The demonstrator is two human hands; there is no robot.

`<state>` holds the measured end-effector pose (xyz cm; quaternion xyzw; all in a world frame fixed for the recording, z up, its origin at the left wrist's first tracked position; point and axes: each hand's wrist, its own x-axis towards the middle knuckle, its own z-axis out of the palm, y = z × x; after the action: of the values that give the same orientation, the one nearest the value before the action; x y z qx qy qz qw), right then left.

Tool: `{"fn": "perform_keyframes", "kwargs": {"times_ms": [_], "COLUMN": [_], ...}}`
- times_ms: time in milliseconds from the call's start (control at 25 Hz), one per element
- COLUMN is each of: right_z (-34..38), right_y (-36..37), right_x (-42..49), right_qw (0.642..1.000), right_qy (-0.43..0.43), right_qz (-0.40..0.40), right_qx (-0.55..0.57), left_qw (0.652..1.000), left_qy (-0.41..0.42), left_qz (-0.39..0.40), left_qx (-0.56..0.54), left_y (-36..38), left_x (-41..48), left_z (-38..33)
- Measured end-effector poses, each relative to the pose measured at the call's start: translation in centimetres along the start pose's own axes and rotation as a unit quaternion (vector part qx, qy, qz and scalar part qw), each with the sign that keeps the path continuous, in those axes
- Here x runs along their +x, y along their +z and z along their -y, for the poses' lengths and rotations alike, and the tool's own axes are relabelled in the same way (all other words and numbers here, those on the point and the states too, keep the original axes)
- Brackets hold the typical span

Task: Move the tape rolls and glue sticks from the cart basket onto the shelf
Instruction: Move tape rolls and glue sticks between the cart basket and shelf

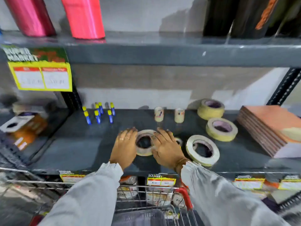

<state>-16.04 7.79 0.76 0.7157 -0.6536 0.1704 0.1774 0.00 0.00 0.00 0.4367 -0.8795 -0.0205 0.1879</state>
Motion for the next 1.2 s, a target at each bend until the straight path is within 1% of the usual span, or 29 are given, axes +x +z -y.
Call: {"fn": "perform_keyframes", "kwargs": {"times_ms": [40, 120, 160, 200, 320, 400, 560, 680, 760, 840, 880, 920, 960, 1000, 1040, 1080, 1120, 1160, 1200], "right_z": [0.3, 1.1, 1.6, 2.0, 2.6, 2.7, 3.0, 4.1, 5.8, 8.1, 9.3, 10.4, 11.6, 12.8, 13.9, 14.9, 15.7, 16.1, 16.4], "right_y": [1.5, 3.7, 4.3, 4.6, 4.4, 4.2, 4.2, 3.9, 3.8, 4.0, 4.2, 4.6, 4.9, 5.5, 6.3, 7.3, 8.5, 9.2, 10.5], "right_x": [0.0, -0.2, -0.3, -0.3, 0.1, 0.4, 0.1, -1.4, -3.0, -5.3, -6.7, -8.4, -10.4, -12.5, -14.8, -17.3, -19.7, -21.7, -23.3], "right_qw": [0.999, 0.997, 0.998, 0.999, 0.999, 0.998, 0.998, 0.996, 0.988, 0.980, 0.979, 0.981, 0.984, 0.987, 0.989, 0.991, 0.991, 0.989, 0.987], "right_qy": [-0.020, -0.062, -0.057, -0.049, -0.045, -0.045, -0.034, 0.010, 0.058, 0.072, 0.064, 0.044, 0.022, -0.005, -0.032, -0.057, -0.078, -0.082, -0.074], "right_qz": [0.020, 0.035, 0.028, 0.023, 0.021, 0.039, 0.025, -0.040, -0.101, -0.150, -0.163, -0.160, -0.144, -0.125, -0.100, -0.059, 0.000, 0.059, 0.112], "right_qx": [-0.020, -0.008, -0.006, 0.003, 0.018, 0.029, 0.039, 0.079, 0.099, 0.108, 0.103, 0.100, 0.103, 0.105, 0.102, 0.102, 0.106, 0.103, 0.092], "left_qw": [0.997, 0.991, 0.988, 0.989, 0.988, 0.980, 0.962, 0.933, 0.923, 0.923, 0.916, 0.898, 0.863, 0.841, 0.820, 0.839, 0.860, 0.887, 0.899], "left_qy": [-0.066, -0.116, -0.122, -0.111, -0.115, -0.154, -0.209, -0.255, -0.240, -0.220, -0.220, -0.248, -0.293, -0.347, -0.394, -0.401, -0.389, -0.363, -0.352], "left_qz": [0.005, 0.007, 0.017, 0.018, 0.001, -0.012, -0.028, -0.084, -0.128, -0.155, -0.167, -0.180, -0.211, -0.225, -0.210, -0.161, -0.115, -0.025, 0.062], "left_qx": [-0.029, -0.073, -0.088, -0.095, -0.103, -0.126, -0.170, -0.240, -0.272, -0.273, -0.292, -0.315, -0.353, -0.349, -0.359, -0.331, -0.310, -0.285, -0.254], "left_y": [0.8, 2.4, 2.4, 2.8, 3.0, 3.3, 3.0, 1.7, 1.1, 1.0, 1.7, 2.0, 3.2, 4.2, 6.1, 7.7, 9.9, 12.4, 14.9], "left_x": [0.8, 1.8, 2.0, 1.9, 1.6, 2.2, 1.8, -0.3, -3.6, -7.7, -9.7, -11.3, -13.1, -14.9, -17.2, -19.9, -22.4, -24.5, -26.3], "left_z": [1.0, 2.6, 3.0, 3.2, 3.2, 3.4, 3.2, 1.5, -0.6, -2.2, -2.2, -2.4, -1.8, -1.2, -0.3, 0.6, 1.4, 2.3, 3.1]}}
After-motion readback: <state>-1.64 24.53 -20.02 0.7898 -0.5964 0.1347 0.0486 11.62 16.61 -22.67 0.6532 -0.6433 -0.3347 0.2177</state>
